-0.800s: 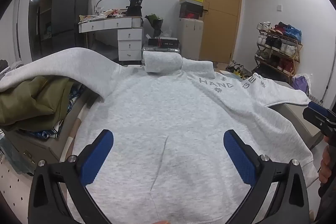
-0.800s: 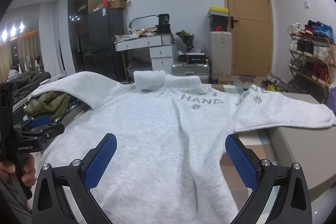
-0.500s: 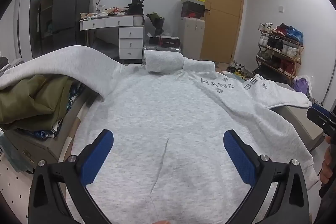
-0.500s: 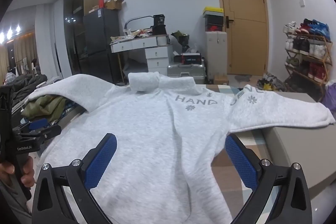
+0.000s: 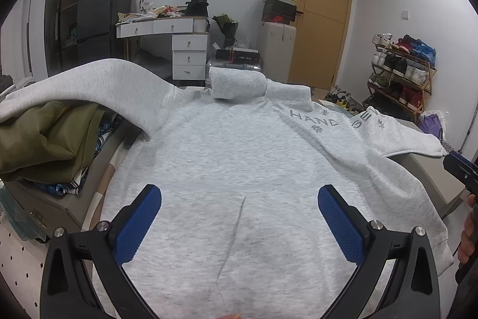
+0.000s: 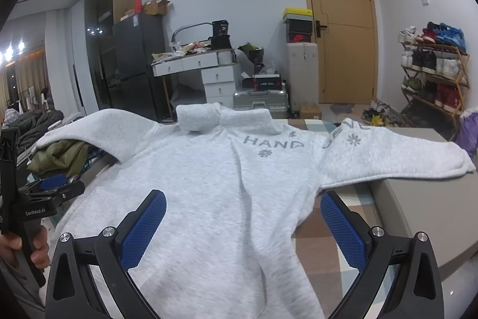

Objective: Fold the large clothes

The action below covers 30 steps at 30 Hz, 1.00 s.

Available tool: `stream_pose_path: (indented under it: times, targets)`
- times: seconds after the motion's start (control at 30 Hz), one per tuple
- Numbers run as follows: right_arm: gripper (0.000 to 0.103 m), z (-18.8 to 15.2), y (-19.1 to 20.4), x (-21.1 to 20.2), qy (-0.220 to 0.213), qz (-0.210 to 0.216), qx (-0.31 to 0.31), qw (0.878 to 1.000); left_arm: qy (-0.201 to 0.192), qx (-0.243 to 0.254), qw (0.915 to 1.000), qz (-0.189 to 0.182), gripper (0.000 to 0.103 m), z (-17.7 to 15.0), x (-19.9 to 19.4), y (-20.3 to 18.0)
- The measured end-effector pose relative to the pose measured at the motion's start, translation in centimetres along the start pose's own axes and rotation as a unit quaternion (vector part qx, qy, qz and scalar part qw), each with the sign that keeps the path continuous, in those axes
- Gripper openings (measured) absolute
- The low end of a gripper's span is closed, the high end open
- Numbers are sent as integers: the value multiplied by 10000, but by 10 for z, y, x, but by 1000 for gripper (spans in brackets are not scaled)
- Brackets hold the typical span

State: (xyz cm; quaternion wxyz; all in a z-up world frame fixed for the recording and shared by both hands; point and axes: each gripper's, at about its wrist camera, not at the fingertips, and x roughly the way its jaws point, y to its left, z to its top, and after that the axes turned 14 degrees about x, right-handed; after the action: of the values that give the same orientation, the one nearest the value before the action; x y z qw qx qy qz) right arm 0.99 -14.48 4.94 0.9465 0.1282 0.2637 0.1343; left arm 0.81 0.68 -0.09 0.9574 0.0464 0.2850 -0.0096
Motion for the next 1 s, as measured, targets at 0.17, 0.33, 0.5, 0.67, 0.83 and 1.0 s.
stream_pose_path:
  times: [0.17, 0.33, 0.5, 0.67, 0.83, 1.0]
  targets:
    - [103, 4, 0, 0, -14, -27, 17, 10000, 13, -15, 10000, 9, 102, 0, 2, 2]
    - [103, 8, -1, -1, -22, -50, 52, 10000, -2, -36, 10000, 11, 102, 0, 3, 5]
    - [103, 10, 1, 0, -28, -66, 61, 10000, 7, -86, 10000, 23, 102, 0, 5, 9]
    - [103, 11, 3, 2, 5, -95, 46, 9999, 12, -137, 9999, 12, 102, 0, 5, 13]
    - [103, 12, 5, 4, 27, -121, 32, 9999, 18, -164, 9999, -11, 102, -2, 5, 16]
    - [103, 12, 8, 6, 41, -126, 19, 9999, 6, -179, 9998, -11, 102, -1, 6, 18]
